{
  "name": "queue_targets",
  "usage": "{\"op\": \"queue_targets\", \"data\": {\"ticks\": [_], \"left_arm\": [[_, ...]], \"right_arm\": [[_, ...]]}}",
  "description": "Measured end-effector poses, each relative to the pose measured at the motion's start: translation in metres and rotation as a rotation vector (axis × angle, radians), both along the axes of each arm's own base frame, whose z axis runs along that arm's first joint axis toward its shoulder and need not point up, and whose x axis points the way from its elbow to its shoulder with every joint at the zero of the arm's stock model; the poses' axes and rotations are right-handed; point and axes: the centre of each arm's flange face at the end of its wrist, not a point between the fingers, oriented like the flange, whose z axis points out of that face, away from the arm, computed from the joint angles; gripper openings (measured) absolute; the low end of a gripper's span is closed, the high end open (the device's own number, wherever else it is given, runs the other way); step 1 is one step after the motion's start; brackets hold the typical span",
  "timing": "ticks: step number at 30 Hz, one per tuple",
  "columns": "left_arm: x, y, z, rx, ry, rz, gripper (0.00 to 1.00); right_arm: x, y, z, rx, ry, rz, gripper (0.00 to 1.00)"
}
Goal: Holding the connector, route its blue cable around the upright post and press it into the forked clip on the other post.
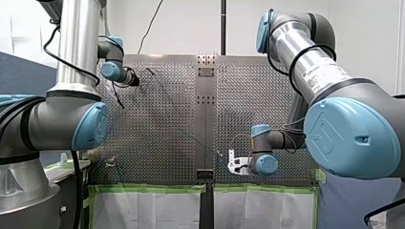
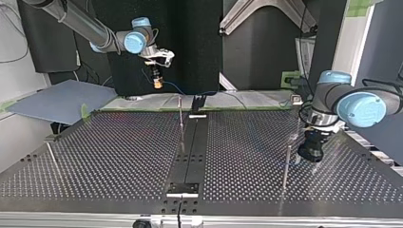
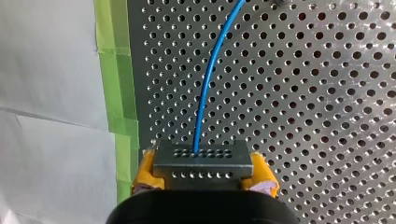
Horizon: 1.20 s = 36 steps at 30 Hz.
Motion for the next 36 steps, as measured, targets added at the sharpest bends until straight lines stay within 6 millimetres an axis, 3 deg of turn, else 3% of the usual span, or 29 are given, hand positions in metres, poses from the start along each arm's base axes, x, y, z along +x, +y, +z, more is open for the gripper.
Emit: {"op": "queue_targets", "data": {"ticks": [13,23,36], "left_arm": [[-0.007,-0.011,0.013,-0.110,-0.004,-0.108,0.98],[-0.021,-0.009,0.013,-0.136,-0.006,-0.080,0.98],[-0.053,-0.012,0.046,-0.121,-0.064,-0.056,0.98]], "right_arm": [[0.000,0.000,0.000,-0.002,-0.002,0.001,0.00],[0.001,0.000,0.000,-0.004,-0.002,0.002,0.00],[0.000,0.000,0.000,-0.003,-0.002,0.002,0.00]]}}
